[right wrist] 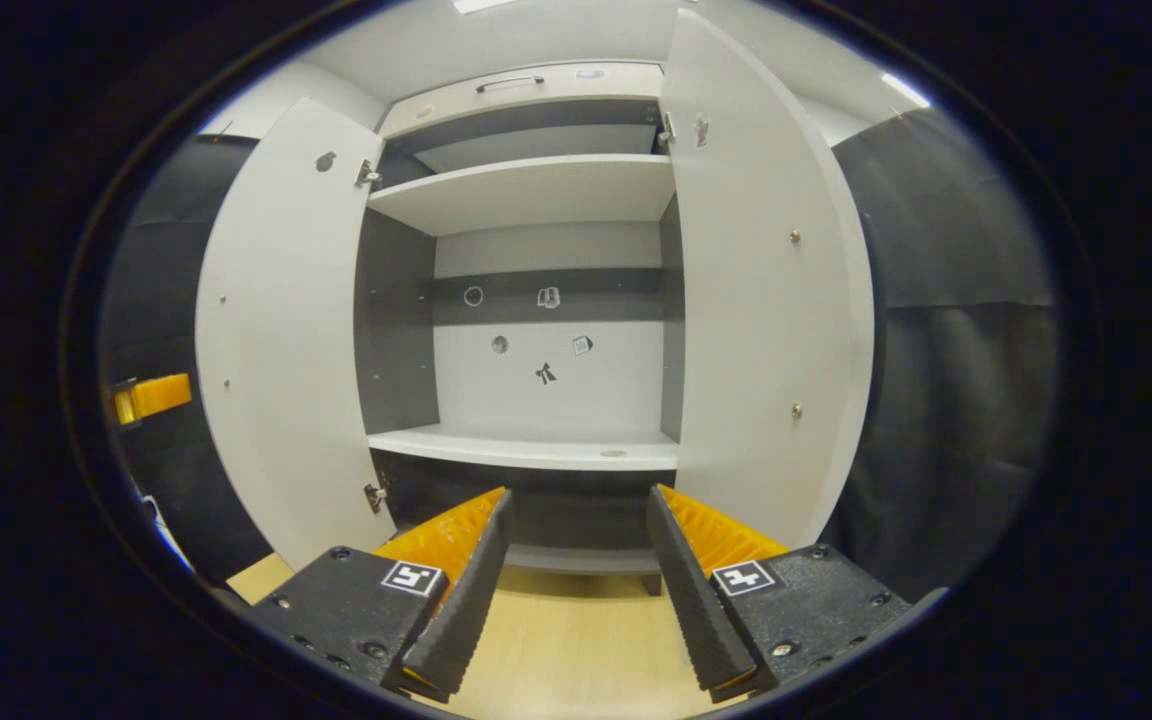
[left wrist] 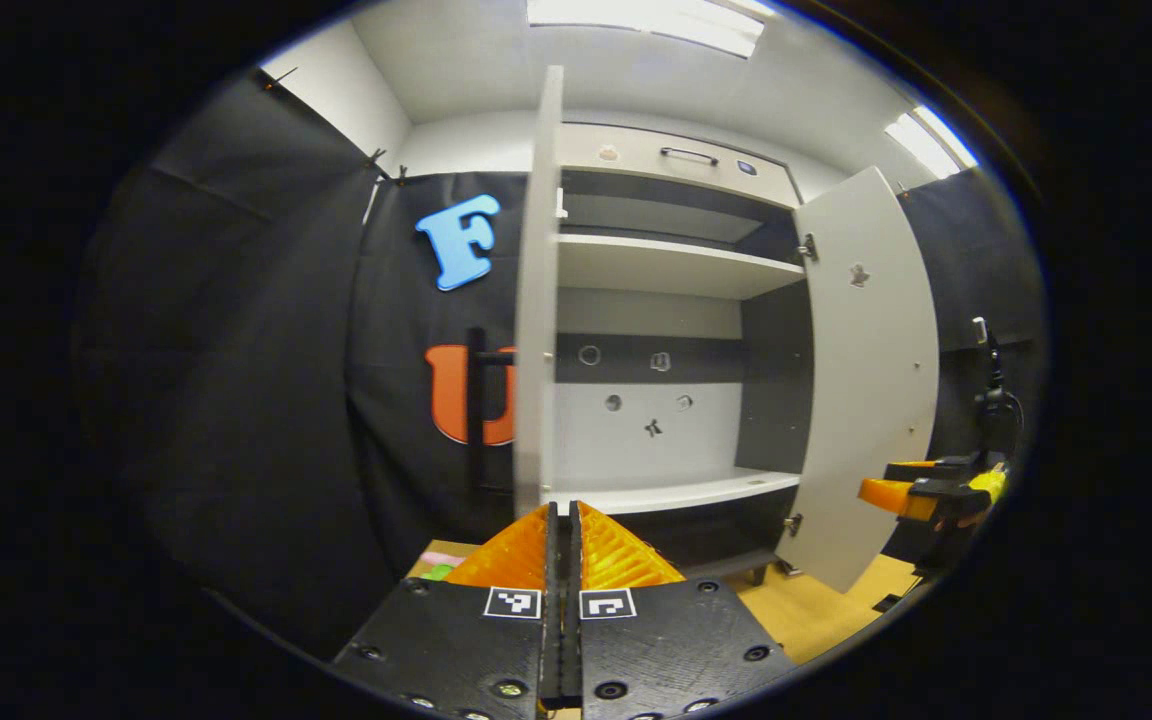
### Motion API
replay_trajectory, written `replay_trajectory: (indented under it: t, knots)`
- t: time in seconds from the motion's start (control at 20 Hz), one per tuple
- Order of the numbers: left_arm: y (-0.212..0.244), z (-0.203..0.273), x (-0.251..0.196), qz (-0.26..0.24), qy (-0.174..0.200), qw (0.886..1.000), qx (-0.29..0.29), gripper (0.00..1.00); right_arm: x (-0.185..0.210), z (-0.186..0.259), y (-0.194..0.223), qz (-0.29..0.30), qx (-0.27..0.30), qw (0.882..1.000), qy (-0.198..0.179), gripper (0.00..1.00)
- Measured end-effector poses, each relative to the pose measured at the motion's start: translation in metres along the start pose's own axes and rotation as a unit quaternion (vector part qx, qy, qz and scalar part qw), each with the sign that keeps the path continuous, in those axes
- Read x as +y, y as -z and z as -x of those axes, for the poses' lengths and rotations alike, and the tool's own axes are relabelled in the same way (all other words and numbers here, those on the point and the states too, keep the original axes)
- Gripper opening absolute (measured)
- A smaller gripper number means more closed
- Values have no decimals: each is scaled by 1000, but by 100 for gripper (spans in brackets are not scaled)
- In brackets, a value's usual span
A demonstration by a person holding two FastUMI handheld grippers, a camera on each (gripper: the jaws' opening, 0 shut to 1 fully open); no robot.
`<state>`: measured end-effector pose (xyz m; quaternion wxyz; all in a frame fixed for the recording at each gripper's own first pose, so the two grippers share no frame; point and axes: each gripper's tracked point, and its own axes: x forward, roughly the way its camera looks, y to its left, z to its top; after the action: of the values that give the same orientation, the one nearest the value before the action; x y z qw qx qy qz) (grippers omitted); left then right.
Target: Open the right door of the double-door shoe cabinet with the right hand, and open the left door with the left hand.
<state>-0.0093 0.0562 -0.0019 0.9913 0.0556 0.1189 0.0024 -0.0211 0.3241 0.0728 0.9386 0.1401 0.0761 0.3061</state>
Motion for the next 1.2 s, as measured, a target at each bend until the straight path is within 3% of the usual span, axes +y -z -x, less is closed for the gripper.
replay_trajectory:
  t: [0.05, 0.1, 0.15, 0.25, 0.35, 0.5, 0.7, 0.75, 0.8, 1.2]
  knots:
    - [1, -9, -15, -4, 4, 1000, -5, 0, 1, 2, -1, 0, -1, 1000, -4, 84]
    - [6, -22, -31, -6, 14, 1000, -5, 12, 1, 5, -1, 2, -3, 1000, -6, 84]
    - [12, -35, -47, -1, 20, 1000, -1, 0, -1, 8, -2, 4, -6, 1000, -5, 84]
    - [21, -56, -67, 14, 20, 1000, 6, 1, -10, 16, -4, 10, -13, 1000, 4, 84]
    - [28, -66, -69, 18, -12, 1000, 13, 0, -18, 22, -5, 9, -19, 1000, 14, 84]
    - [26, -74, -84, 25, -7, 1000, 3, 4, -28, 27, -3, 3, -21, 1000, 23, 83]
    - [21, -73, -90, 5, -10, 1000, -7, 32, -37, 28, 1, 0, -16, 999, 31, 84]
    - [21, -72, -90, 3, -13, 1000, -7, 71, -37, 27, 1, -2, -16, 999, 28, 84]
    - [19, -72, -89, 4, -16, 1000, -12, 91, -36, 26, -1, -2, -18, 1000, 26, 84]
    - [19, -53, -91, 15, -25, 999, -20, 95, -26, 33, -2, 0, -32, 999, -2, 83]
